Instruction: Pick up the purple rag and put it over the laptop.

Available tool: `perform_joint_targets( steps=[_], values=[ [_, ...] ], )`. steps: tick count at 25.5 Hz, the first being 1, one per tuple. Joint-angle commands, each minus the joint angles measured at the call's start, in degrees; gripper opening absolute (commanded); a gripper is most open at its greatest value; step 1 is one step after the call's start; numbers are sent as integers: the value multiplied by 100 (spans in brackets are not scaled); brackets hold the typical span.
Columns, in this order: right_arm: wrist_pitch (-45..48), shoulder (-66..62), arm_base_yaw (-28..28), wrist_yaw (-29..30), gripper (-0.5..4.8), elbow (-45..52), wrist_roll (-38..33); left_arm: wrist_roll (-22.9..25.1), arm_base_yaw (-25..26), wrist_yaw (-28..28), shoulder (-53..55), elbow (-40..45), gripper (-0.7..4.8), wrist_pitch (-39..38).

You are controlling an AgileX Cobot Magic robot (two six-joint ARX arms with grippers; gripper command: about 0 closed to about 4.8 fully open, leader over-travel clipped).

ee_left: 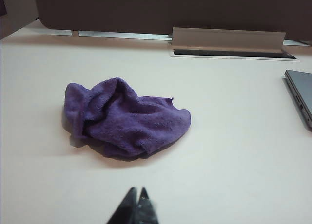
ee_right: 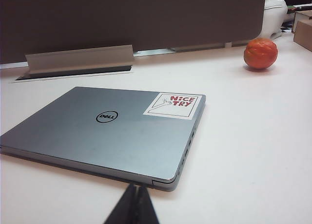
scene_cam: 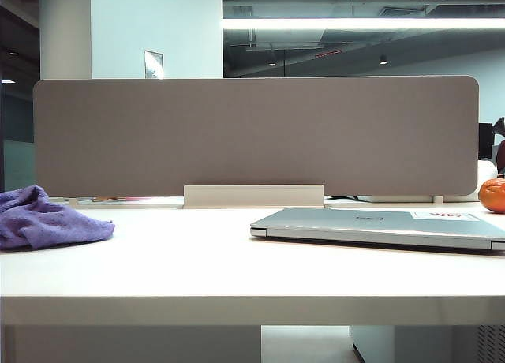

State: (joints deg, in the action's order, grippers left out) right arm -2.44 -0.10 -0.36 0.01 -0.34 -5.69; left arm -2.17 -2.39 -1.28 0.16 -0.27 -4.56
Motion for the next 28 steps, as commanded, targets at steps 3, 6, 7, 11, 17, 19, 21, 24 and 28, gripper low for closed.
perform_joint_targets(
  steps=[3,6,7,11,17,19,21,24,28],
  values=[
    [101,11,2,13,-8,31,-17,22,-4,98,7,-17,-6,37],
    [98,11,0,15,-8,31,-35,22,-4,164,7,-17,-6,37],
    [98,11,0,17,-8,31,-42,22,-4,170,7,-17,-6,37],
    [98,11,0,431,-8,31,-221,17,-4,168,7,-17,-6,37],
    [98,11,0,1880,-8,31,-223,20,-4,168,7,-17,-6,35],
    [96,11,0,2253,-8,33,-223,20,-4,170,7,-17,-6,35],
    [92,11,0,2761,-8,33,-225,20,-4,173,7,-20,-6,44],
    [94,11,0,3049,-8,33,-225,22,-4,173,7,-20,-6,46],
    [92,11,0,3281,-8,33,-225,-205,-4,177,7,-31,-6,66]
  ],
)
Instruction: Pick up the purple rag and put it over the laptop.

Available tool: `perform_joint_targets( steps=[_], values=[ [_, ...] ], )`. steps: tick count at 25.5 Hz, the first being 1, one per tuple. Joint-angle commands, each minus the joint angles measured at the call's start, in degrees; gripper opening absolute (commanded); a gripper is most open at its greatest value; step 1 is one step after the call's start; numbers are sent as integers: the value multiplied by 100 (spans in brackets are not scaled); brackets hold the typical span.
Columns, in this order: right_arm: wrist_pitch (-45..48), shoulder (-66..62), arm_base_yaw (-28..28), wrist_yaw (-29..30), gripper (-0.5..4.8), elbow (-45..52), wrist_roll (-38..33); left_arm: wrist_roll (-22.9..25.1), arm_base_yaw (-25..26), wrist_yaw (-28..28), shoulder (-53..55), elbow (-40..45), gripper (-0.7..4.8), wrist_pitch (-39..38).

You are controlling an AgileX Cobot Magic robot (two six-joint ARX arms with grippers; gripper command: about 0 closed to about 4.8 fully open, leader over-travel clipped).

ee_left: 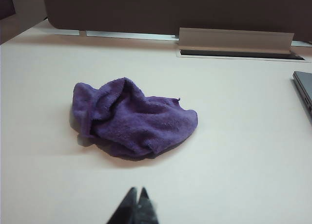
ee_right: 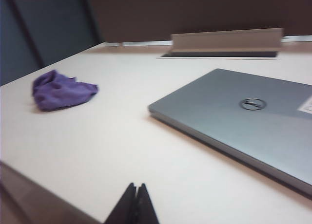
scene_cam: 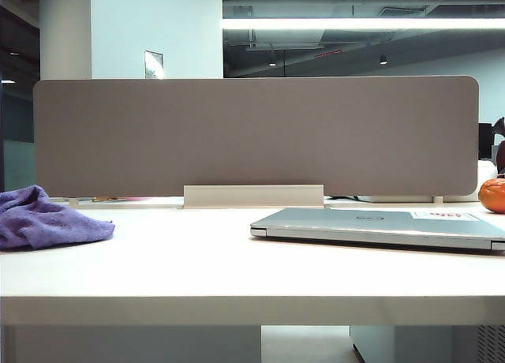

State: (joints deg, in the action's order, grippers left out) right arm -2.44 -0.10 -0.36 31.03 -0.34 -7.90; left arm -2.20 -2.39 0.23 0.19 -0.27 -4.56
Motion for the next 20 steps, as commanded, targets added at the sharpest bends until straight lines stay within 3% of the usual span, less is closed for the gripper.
perform_joint_targets(
  steps=[1,16,20],
  values=[
    [90,11,0,201,-8,33,-2,-319,-4,35,4,-28,-6,83],
    [50,11,0,212,-8,33,-2,-498,-4,407,101,-562,-6,225],
    [50,11,0,212,-8,33,-2,-533,-4,358,612,-713,-6,634]
  ],
)
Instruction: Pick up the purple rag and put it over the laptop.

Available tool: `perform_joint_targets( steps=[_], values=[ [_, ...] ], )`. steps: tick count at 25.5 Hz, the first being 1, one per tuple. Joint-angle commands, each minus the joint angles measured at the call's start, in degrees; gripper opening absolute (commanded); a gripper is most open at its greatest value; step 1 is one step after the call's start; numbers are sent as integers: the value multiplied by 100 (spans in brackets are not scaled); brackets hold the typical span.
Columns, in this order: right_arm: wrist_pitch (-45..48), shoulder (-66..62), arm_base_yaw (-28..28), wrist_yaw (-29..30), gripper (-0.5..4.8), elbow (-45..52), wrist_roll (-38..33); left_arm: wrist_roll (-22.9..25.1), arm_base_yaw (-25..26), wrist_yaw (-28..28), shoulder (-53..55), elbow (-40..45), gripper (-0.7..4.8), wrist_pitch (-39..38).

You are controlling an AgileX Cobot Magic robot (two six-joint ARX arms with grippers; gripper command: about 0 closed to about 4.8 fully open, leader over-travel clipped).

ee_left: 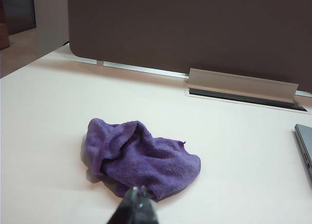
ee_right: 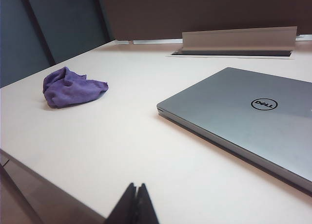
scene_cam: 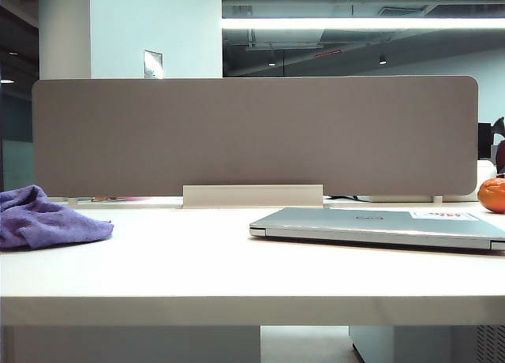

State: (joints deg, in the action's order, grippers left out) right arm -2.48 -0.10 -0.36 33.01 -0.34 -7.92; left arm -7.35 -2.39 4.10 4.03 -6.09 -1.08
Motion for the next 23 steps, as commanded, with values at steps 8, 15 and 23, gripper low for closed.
perform_joint_targets(
  steps=[8,15,23],
  values=[
    [57,11,0,13,-8,33,0,7,-4,-24,1937,-807,-6,890],
    [55,11,2,13,-8,33,0,4,-4,-24,3720,-1705,-6,1139],
    [52,11,4,13,-8,33,0,4,-4,-24,5565,-2962,-6,1139]
  ],
)
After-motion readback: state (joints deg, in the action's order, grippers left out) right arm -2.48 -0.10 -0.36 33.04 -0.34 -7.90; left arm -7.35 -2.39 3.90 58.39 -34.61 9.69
